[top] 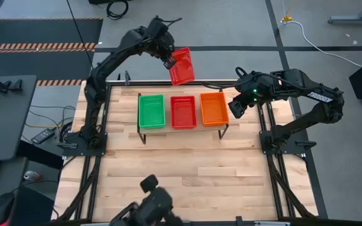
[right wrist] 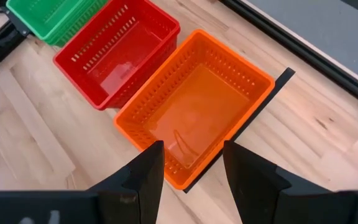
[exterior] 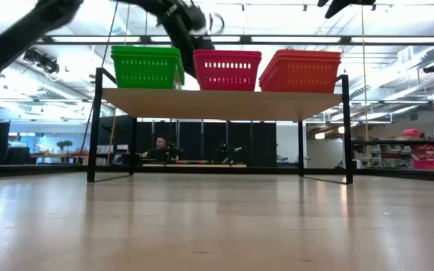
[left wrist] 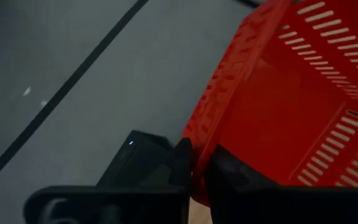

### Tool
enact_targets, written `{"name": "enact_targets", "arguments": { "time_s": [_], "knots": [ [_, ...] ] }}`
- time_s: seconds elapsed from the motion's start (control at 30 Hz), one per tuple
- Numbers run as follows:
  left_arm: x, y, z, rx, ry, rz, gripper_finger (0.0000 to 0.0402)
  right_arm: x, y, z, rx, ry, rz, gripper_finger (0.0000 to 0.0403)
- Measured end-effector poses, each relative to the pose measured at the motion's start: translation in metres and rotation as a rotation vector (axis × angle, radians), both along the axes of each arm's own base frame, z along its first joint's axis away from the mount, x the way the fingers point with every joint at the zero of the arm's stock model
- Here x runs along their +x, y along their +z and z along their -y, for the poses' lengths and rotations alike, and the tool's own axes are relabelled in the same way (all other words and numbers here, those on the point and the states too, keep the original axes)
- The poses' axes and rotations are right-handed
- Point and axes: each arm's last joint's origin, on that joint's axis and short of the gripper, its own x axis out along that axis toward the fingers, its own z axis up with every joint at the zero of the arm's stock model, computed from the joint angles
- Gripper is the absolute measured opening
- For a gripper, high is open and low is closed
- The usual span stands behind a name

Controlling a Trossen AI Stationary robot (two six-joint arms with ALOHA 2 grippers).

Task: Stack baskets on shelf by color
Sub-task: Stack the red bin on top of the other stacked red bins on the shelf

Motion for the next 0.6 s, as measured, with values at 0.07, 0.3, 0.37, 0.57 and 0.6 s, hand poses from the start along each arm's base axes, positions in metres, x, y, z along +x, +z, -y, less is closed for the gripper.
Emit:
{"name": "enact_targets", "arguments": {
  "time_s": [0.07, 0.3, 0.37, 0.57, 0.6],
  "knots": [
    [-0.007, 0.017, 0.012, 0.001, -0.025, 0.03, 0.0026, 0.0, 0.0, 0.0, -0.008, 0.012, -0.004, 0.0171],
    [-0.029, 0.062, 0.061, -0.122, -0.094, 0.174, 0.0013, 0.0, 0.0, 0.0, -0.041, 0.06, -0.021, 0.0171],
    [-0.037, 0.078, 0.075, -0.125, -0.1, 0.231, 0.0014, 0.0, 0.0, 0.0, -0.05, 0.073, -0.025, 0.0171],
    [-0.046, 0.091, 0.112, -0.185, -0.135, 0.2, 0.001, 0.0, 0.0, 0.0, -0.068, 0.107, -0.036, 0.0171],
    [-0.046, 0.089, 0.119, -0.205, -0.148, 0.176, 0.001, 0.0, 0.0, 0.0, -0.071, 0.112, -0.037, 0.0171]
  ]
}}
